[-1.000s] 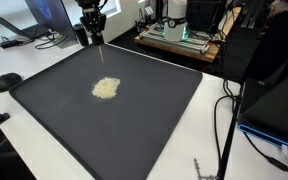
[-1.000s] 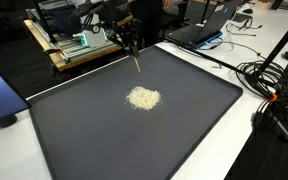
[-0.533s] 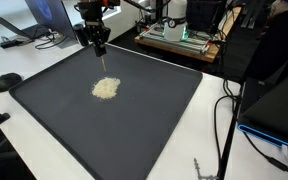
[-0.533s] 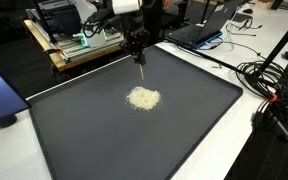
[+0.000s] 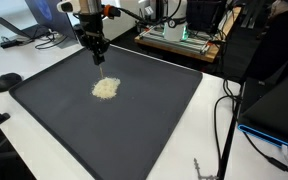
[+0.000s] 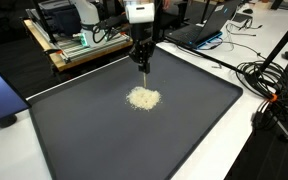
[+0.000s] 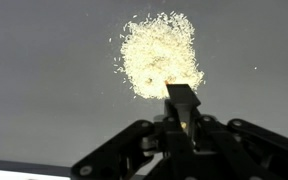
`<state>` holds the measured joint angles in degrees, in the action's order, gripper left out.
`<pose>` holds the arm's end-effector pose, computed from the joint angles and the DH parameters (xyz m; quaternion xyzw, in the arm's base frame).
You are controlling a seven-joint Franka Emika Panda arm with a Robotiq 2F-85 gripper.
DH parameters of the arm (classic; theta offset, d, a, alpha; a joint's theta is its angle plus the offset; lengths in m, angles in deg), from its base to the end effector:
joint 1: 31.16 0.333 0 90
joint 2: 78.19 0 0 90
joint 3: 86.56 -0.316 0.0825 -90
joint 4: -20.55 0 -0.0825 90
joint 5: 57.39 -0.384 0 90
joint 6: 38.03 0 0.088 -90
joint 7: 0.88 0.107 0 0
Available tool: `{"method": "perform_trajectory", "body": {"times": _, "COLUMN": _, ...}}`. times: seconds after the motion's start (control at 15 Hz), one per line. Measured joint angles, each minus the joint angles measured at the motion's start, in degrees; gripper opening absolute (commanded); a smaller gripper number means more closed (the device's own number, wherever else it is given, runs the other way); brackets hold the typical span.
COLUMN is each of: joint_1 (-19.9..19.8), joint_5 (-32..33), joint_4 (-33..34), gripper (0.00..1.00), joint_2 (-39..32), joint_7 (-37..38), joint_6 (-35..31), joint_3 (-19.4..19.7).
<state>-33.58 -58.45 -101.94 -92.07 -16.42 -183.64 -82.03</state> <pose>0.5804 -0.0701 0.3079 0.9943 0.0694 0.0787 0.0192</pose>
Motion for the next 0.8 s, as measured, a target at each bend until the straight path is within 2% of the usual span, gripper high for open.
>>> {"method": "perform_trajectory", "body": {"times": 0.4, "joint_1": 0.2, "joint_5": 3.8, "joint_4": 0.3, "gripper": 0.03, "joint_2": -2.4, "joint_7": 2.8, "joint_6": -0.6, "joint_3": -0.2}}
{"method": "perform_trajectory", "body": {"times": 0.8, "joint_1": 0.2, "joint_5": 3.9, "joint_4": 0.4, "gripper": 0.03, "joint_2": -4.0, "joint_7": 2.8, "joint_6": -1.8, "joint_3": -1.0}}
